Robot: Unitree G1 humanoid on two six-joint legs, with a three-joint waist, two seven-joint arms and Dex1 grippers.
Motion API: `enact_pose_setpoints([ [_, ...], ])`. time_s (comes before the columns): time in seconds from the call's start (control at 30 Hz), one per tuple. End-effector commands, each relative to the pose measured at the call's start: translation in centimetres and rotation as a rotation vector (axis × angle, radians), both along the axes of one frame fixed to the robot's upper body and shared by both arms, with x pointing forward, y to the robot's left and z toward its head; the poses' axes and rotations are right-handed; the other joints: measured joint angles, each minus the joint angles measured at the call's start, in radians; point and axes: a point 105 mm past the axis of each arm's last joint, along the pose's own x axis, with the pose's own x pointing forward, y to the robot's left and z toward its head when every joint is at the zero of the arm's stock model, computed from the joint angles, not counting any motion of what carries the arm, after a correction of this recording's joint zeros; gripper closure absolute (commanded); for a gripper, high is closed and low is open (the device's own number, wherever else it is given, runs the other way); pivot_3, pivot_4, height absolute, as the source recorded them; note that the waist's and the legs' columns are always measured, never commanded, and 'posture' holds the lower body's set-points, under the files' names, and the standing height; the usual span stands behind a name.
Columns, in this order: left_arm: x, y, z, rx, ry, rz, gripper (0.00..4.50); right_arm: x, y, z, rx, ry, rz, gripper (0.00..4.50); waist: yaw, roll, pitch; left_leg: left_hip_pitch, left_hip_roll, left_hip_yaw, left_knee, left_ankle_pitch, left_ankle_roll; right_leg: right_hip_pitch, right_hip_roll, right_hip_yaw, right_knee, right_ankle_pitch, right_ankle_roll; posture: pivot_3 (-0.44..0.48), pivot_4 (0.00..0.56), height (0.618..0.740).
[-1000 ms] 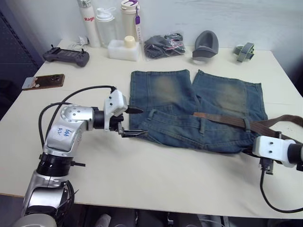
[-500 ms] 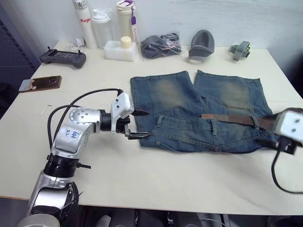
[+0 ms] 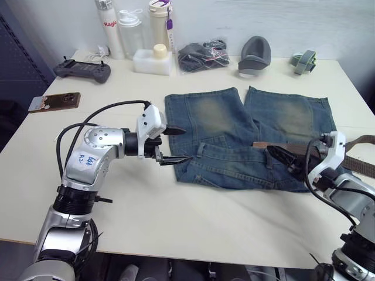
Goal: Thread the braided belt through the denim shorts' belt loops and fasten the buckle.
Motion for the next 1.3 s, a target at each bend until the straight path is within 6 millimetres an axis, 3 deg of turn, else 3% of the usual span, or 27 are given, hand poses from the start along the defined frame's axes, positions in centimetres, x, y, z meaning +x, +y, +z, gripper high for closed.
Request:
enact_pose_setpoints([
  [0.03,-0.8,-0.5,0.5,-0.005,-0.034,-0.015,0.0,0.3,-0.7,0.1,0.112,0.015,-0.064,0.22,-0.004,0.0,0.0,0.0,0.0,0.0,0.0,0.0,0.0,0.0,0.0,0.0,0.0,0.0,0.0,0.0,0.15,0.656],
  [0.2,-0.7,-0.1,0.5,-0.003,-0.04,0.009,0.0,1.1,-1.3,-0.3,0.196,0.05,-0.121,0.22,-0.006,0.0,0.0,-0.001,0.0,0.002,0.0,0.0,0.0,-0.002,0.0,0.0,0.001,0.0,0.0,0.0,0.15,0.656],
  [0.43,-0.7,0.2,0.6,0.005,-0.049,0.023,0.0,2.9,0.1,-0.7,0.277,0.07,-0.127,0.22,-0.02,-0.001,-0.001,-0.001,0.0,0.002,0.0,0.0,0.0,-0.002,0.001,0.001,0.001,0.0,0.0,0.0,0.15,0.656],
  [0.57,-0.6,0.2,0.6,0.011,-0.053,0.027,0.0,3.7,-0.1,-1.2,0.336,0.066,-0.19,1.52,-0.029,-0.001,-0.001,-0.001,0.0,0.002,0.0,0.0,0.0,-0.003,0.001,0.001,0.001,0.0,0.0,0.0,0.15,0.656],
  [0.63,-0.5,0.2,0.5,0.014,-0.051,0.029,0.0,3.7,-0.9,-1.1,0.354,0.04,-0.238,2.36,-0.03,-0.001,-0.001,-0.001,0.001,0.002,0.0,0.0,0.0,-0.003,0.002,0.002,0.002,0.0,0.0,0.0,0.15,0.656],
  [0.73,-0.5,0.2,0.5,0.016,-0.05,0.029,0.0,3.2,-1.8,-0.1,0.398,-0.018,-0.277,4.08,-0.028,-0.002,-0.001,-0.002,0.001,0.002,0.0,0.0,0.0,-0.004,0.002,0.002,0.002,0.0,0.0,0.0,0.15,0.656],
  [0.77,-0.5,0.2,0.4,0.017,-0.049,0.028,0.0,3.0,-2.0,0.4,0.421,-0.045,-0.284,4.42,-0.028,-0.002,-0.001,-0.002,0.001,0.002,0.0,0.0,0.0,-0.004,0.002,0.002,0.002,0.0,0.0,0.0,0.15,0.656],
  [0.93,-0.3,-0.2,0.2,0.014,-0.04,0.006,0.0,0.8,-2.5,3.5,0.427,-0.164,-0.226,4.48,-0.023,-0.001,-0.001,-0.007,0.001,0.002,0.001,0.0,0.001,-0.007,0.002,0.001,0.002,0.0,0.0,0.0,0.15,0.656],
  [1.07,-0.1,-0.8,0.0,0.022,-0.039,-0.027,0.0,-1.4,-4.0,4.6,0.448,-0.201,-0.175,4.48,-0.024,0.0,0.0,-0.011,0.001,0.001,0.006,0.0,0.002,-0.008,0.001,0.0,0.002,0.0,0.001,0.0,0.15,0.656],
  [1.3,0.0,-1.0,0.2,0.022,-0.042,-0.042,0.0,-4.0,-4.3,2.4,0.535,-0.189,-0.111,4.48,-0.026,0.0,0.0,-0.011,0.002,0.001,0.007,-0.001,0.004,-0.008,0.003,0.0,0.001,0.0,0.001,0.0,0.15,0.656],
])
